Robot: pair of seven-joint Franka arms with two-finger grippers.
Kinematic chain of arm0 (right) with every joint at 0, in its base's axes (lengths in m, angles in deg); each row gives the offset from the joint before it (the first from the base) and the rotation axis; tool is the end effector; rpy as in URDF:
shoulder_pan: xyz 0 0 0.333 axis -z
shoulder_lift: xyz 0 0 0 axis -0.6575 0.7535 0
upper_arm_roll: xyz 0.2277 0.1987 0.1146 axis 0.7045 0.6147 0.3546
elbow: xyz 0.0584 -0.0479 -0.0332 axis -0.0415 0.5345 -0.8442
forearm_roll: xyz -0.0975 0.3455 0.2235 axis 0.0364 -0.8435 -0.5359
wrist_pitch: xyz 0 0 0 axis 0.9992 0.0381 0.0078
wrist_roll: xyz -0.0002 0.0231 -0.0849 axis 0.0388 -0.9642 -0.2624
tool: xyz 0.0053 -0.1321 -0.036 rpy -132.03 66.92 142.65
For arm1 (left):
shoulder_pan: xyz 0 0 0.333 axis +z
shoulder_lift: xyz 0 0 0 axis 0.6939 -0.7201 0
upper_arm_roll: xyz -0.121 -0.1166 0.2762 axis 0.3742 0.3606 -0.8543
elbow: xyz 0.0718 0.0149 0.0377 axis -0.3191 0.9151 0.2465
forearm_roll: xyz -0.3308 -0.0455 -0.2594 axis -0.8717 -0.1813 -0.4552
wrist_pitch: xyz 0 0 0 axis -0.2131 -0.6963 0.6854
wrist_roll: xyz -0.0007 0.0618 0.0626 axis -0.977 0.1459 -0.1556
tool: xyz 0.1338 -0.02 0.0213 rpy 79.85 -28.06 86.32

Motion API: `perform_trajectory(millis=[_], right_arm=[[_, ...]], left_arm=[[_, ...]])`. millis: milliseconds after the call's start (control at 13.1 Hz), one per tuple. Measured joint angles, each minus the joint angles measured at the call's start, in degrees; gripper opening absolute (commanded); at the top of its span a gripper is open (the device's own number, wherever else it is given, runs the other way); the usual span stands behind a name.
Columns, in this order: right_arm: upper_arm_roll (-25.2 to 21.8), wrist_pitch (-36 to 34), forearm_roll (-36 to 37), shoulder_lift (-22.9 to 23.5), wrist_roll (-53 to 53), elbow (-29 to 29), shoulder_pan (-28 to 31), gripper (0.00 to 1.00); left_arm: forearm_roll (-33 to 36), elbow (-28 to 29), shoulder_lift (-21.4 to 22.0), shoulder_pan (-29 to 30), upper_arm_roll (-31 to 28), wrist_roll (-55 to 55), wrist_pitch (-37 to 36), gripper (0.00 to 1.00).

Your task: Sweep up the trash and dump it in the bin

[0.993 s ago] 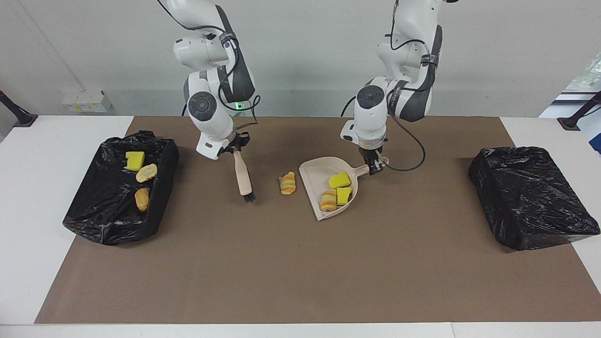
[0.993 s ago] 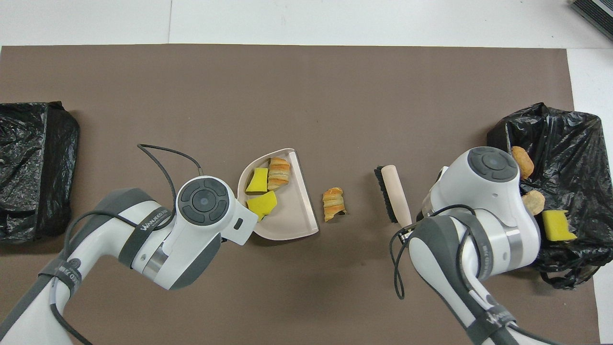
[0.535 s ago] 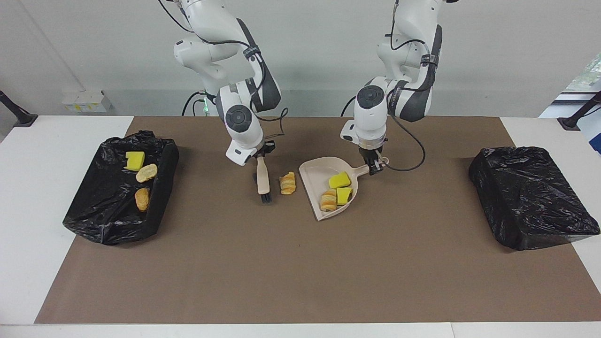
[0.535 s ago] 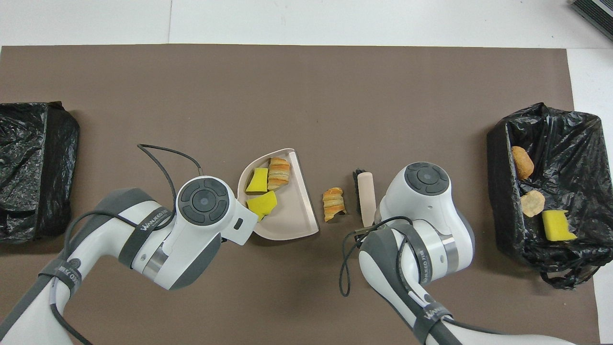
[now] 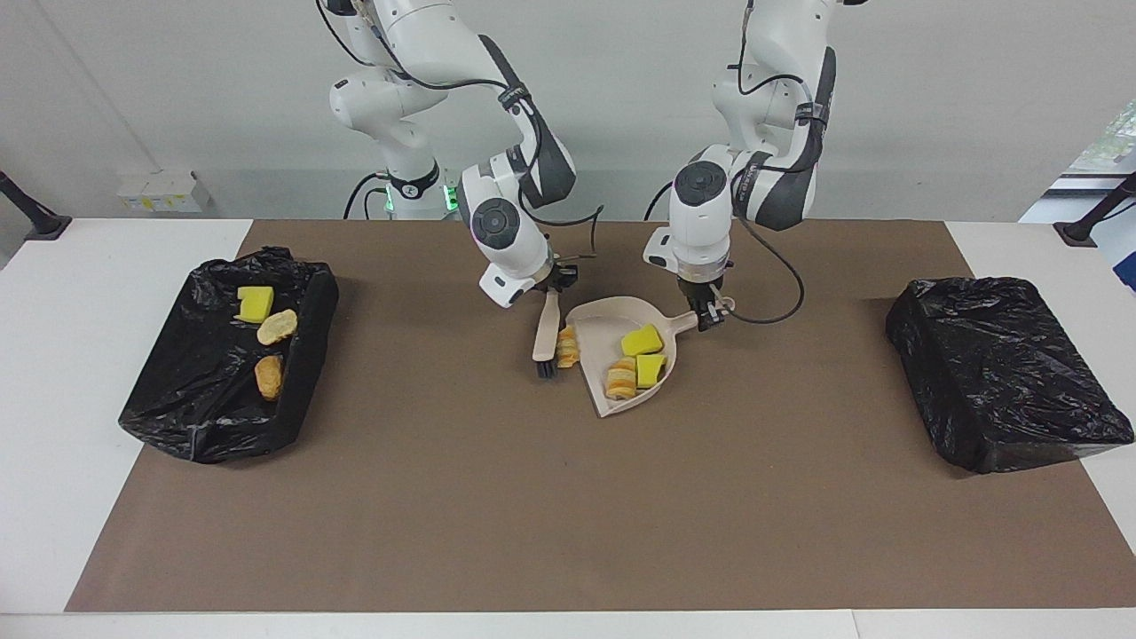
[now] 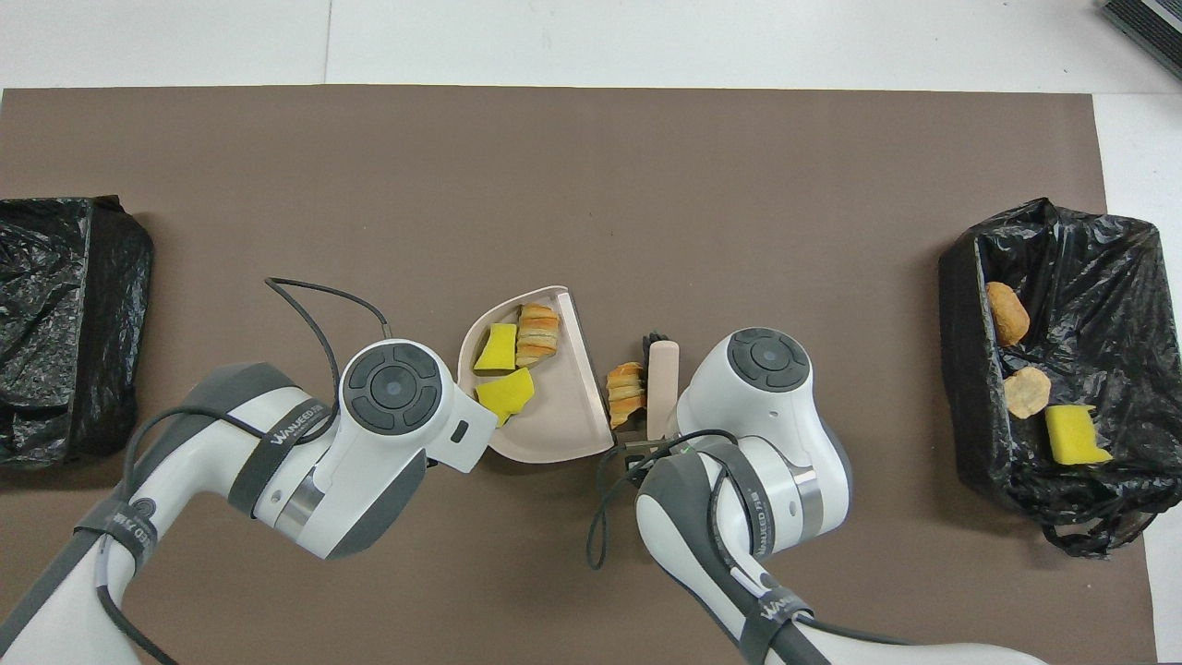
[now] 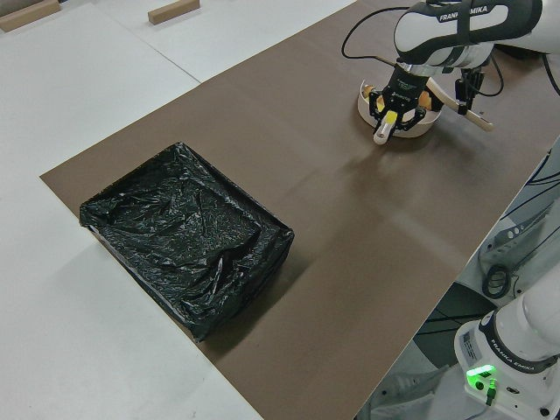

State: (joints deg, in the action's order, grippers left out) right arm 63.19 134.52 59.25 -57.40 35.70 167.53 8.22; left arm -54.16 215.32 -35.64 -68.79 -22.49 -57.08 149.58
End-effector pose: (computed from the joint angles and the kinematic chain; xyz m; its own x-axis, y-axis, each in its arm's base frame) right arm 0.4608 0.3293 0.2656 0.9182 0.0007 -0.3960 -0.1057 -0.9633 -0.2467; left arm 0.4808 -0.2689 0.3022 0.2173 -0.9567 -0.1938 -0.9761 -0.2132 -0.0421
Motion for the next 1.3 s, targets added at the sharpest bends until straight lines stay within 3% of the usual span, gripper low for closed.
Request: perform_trajectory(millis=[382,687,1298], right_arm=[[0.1,5.1,-11.1,0.7,-5.2,-0.3,-4.4,0.0],[-0.3,4.5,-12.7,0.8,-8.2,-0.6,-4.0,0.0],[-1.0,-10.2,-7.2,-6.7,-8.5,-2.6,6.1,0.0]], left_arm=[[0.0,0.0,0.0,0.0,0.0,0.0,0.0,0.0],[0.0,0.0,0.0,0.0,0.0,0.0,0.0,0.0],[-1.1,0.1,0.0,0.9,-0.1,-0.6,0.7,0.0]])
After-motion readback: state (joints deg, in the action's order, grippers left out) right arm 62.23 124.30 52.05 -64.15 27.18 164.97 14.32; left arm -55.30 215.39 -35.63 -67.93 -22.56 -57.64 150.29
